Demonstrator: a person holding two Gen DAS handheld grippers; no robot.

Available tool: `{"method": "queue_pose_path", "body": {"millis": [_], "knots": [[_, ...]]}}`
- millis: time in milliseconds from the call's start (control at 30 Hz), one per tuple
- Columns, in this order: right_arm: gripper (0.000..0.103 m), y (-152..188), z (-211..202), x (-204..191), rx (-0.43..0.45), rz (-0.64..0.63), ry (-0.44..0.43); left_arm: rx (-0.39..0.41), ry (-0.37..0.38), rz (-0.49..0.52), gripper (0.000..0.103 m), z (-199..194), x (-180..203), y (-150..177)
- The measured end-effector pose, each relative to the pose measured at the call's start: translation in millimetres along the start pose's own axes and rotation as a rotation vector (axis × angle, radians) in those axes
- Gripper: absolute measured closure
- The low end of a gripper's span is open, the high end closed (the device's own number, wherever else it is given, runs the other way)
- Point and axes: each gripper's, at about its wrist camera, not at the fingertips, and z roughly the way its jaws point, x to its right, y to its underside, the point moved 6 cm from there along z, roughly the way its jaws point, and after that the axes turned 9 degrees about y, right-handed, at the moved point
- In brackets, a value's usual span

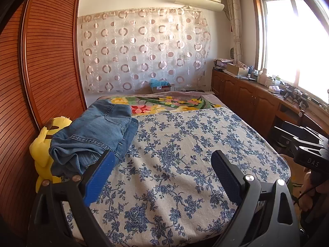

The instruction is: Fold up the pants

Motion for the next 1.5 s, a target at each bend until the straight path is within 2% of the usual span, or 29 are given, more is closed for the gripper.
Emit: {"method": "queue_pose_path", "body": {"millis": [1500], "knots": [[0.026,1.2,1.5,-0.6,-0.002,0.000,0.000,0.007,0.005,-0.001,0.008,-0.8,2.9,-2.3]]}}
